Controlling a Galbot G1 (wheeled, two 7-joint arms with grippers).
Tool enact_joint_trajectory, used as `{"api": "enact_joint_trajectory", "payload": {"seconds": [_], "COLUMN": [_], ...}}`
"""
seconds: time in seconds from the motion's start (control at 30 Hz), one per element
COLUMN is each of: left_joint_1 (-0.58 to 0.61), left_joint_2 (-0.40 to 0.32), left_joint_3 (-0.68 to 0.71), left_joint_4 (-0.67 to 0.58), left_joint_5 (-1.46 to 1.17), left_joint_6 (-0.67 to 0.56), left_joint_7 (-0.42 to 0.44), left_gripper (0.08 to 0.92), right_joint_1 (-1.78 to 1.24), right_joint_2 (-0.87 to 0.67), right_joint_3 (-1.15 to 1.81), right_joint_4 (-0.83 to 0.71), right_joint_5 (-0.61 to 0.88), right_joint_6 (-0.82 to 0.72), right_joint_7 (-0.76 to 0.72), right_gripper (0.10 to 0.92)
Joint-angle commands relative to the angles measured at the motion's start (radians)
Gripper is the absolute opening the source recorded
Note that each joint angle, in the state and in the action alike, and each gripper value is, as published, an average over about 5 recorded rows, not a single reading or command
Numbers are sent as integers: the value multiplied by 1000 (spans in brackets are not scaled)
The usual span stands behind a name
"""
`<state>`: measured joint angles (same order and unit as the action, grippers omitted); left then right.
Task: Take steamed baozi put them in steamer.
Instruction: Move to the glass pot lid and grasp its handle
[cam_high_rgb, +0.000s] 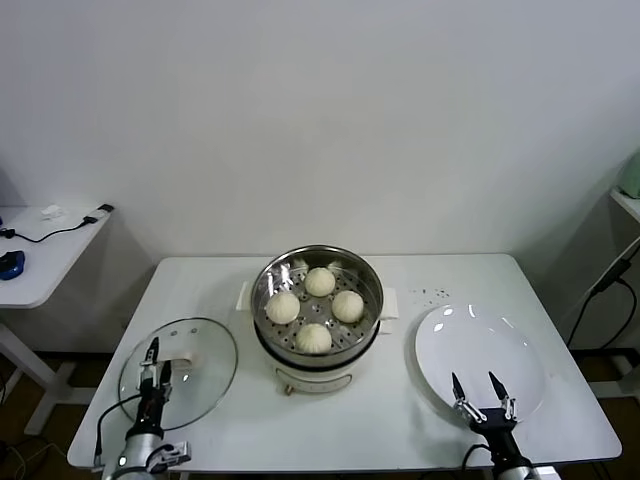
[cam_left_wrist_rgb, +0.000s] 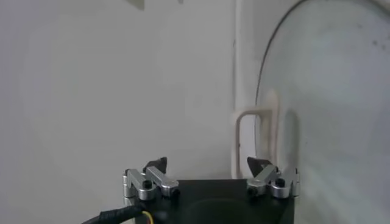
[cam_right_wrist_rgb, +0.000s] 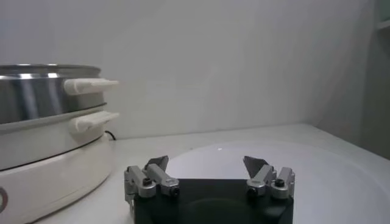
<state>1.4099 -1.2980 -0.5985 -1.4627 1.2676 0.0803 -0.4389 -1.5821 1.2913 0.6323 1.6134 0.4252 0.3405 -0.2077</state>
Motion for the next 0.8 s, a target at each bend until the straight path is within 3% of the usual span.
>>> {"api": "enact_joint_trajectory", "payload": {"seconds": [0.03,0.5,0.8], "left_joint_1": [-34,-59,-35], "left_joint_2": [5,-7,-19], "left_joint_3": [7,10,-20], "left_joint_4": [79,141,27], "left_joint_5": [17,29,-5], "left_joint_6": [13,14,-22], "left_joint_7": [-1,-36,-46], "left_gripper": [802,411,165], "right_joint_1": [-1,-8,-10], "right_joint_2": [6,19,29], "right_joint_3": [-2,-5,-9], "right_joint_4": [-2,4,1], "right_joint_5": [-5,-10,-18], "right_joint_6": [9,12,22], "right_joint_7": [-6,-4,-5], "right_gripper": [823,823,823]}}
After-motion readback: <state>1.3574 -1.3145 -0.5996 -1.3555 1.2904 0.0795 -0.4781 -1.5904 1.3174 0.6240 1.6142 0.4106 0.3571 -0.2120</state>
